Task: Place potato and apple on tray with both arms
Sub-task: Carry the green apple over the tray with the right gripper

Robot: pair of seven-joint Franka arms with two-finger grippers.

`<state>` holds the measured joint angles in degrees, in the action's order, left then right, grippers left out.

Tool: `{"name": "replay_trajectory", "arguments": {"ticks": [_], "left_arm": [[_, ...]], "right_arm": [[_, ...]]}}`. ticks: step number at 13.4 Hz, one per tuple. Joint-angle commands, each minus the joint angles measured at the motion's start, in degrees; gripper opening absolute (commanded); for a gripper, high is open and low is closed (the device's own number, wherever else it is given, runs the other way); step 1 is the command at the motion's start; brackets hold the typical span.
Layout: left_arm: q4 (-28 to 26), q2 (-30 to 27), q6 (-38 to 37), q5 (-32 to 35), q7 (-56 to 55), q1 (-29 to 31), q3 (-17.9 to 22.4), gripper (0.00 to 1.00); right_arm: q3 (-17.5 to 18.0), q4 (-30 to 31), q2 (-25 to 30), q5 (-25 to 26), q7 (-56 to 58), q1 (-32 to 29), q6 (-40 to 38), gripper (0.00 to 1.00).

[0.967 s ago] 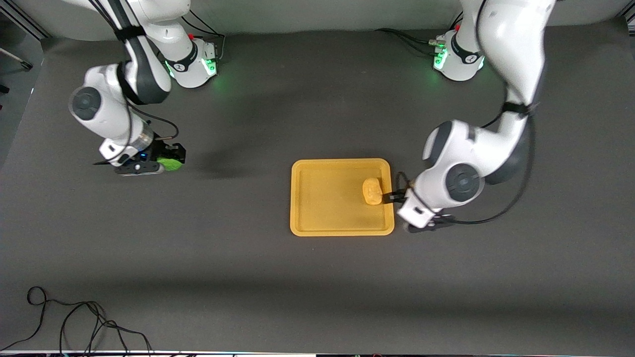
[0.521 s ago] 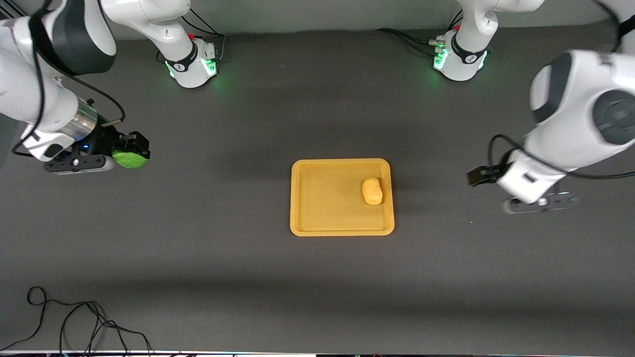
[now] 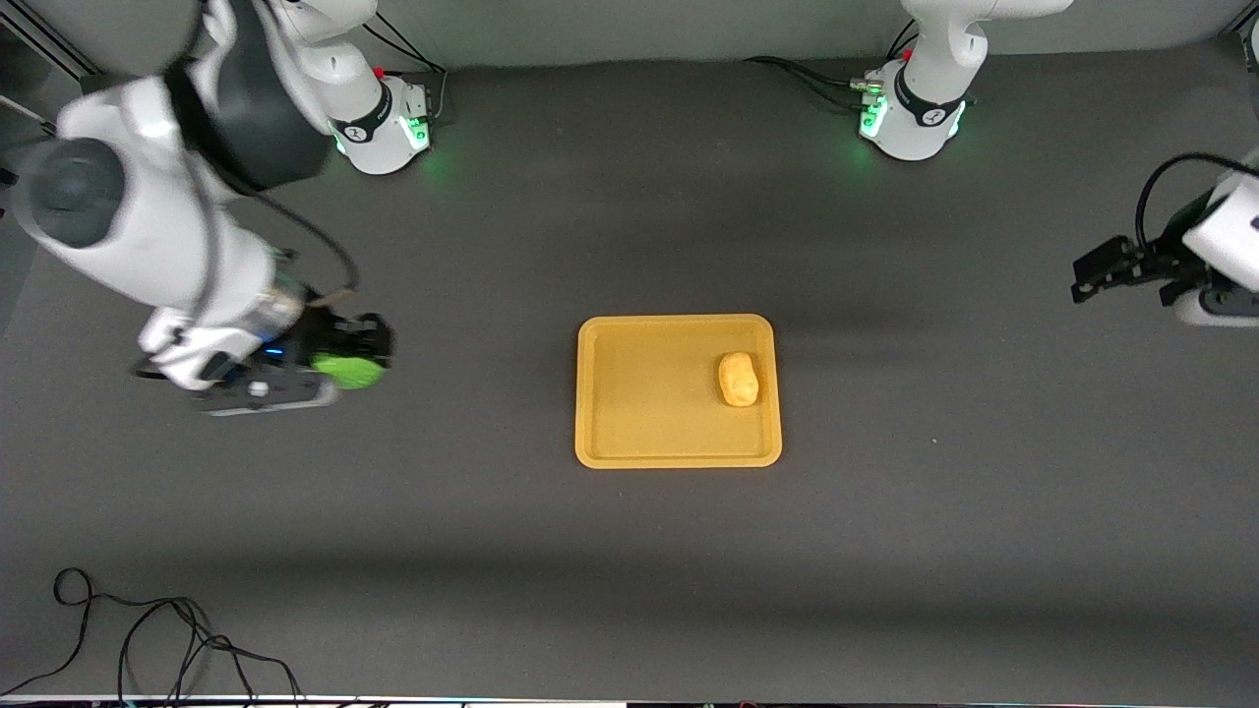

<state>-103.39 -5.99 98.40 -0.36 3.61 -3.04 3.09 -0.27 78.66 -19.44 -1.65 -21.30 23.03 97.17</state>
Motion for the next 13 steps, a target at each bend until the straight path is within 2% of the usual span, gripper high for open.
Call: {"name": "replay_trajectory", "arguments": {"ticks": [1,5,7,10,13], "left_arm": [[-5.41,-4.2,1.79,0.88,-0.88,-0.56,-0.36,1.0],[-13.4,-9.03,7.85,1.15,-0.89,-0.56,-0.45,1.0],[-12.46,-8.6,6.29,1.15,0.43,-0.48,-0.19,1.0],[-7.19,-5.8,1.46,1.59,2.1,-0.04,-0.19,1.0],[-6.39,-4.82,1.1,1.59,2.01,-0.04,-0.27,1.0]], "right_arm": [[-0.61,-12.19,-9.71,-0.46,-13.89,8.14,-2.43,0.57],[-0.61,-21.69,-20.26,-0.46,-29.82,19.58,1.08,0.57],[-0.61,-21.54,-24.31,-0.38,-32.04,22.4,7.3,0.57],[-0.88,-20.92,-31.43,0.41,-34.24,24.17,14.78,0.58],[-0.96,-16.11,-34.26,3.92,-34.42,24.08,21.64,0.58]]}}
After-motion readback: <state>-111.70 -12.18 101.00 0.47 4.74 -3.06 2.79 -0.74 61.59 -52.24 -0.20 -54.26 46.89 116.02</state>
